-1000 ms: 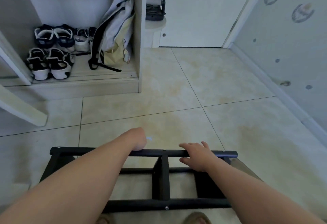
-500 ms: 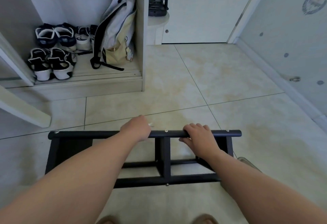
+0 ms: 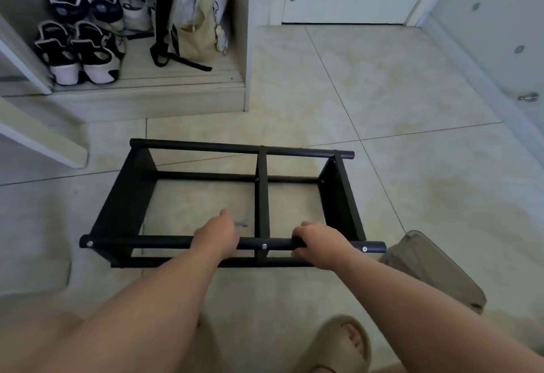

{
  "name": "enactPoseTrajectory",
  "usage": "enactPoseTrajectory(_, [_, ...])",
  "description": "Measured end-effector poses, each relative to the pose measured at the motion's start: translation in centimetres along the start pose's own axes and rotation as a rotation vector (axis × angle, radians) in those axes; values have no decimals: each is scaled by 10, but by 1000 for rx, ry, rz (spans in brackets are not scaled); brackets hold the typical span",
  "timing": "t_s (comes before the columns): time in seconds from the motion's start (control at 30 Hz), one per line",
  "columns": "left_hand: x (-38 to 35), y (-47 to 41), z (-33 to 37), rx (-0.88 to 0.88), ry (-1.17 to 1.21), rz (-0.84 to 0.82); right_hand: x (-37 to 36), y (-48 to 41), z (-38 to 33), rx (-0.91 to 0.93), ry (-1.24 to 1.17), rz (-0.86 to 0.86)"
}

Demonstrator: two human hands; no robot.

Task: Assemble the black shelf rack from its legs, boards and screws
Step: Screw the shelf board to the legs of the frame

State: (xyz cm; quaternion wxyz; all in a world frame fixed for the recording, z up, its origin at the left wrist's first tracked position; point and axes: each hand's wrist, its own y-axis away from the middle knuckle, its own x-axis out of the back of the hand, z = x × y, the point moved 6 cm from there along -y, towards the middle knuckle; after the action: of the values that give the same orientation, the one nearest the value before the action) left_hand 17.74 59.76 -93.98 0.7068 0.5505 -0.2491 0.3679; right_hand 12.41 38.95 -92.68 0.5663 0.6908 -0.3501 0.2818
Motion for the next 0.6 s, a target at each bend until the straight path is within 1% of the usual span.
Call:
enactPoseTrajectory(0.17, [-57,6,-21,55,22,-124,-50,2,-2,8,34,-154])
enactPoseTrajectory(0.23, [-67,8,-26,81,33,-151,-59,4,-5,26,55,-200])
enactPoseTrajectory(0.33, [-72,7,-28,109,38,-238,-62,6,-4,12,37,-270])
enactPoseTrajectory(0.37, [-69,8,-28,121,42,-255,-59,7,-5,32,51,-240])
enactPoseTrajectory(0.43, [-66,10,-25,112,46,-291,-50,9,-10,134,100,-66])
enactPoseTrajectory(0.47, [-64,14,-23,99,16,-338,-46,10,-13,185,99,23])
enactPoseTrajectory(0.5, [-63,20,-23,101,-4,-380,-45,12,-16,216,83,70])
enactPoseTrajectory(0.53, [-64,22,-26,142,28,-405,-48,12,-19,228,71,74])
enactPoseTrajectory(0.6, [-68,24,-34,217,68,-411,-61,9,-27,238,88,21])
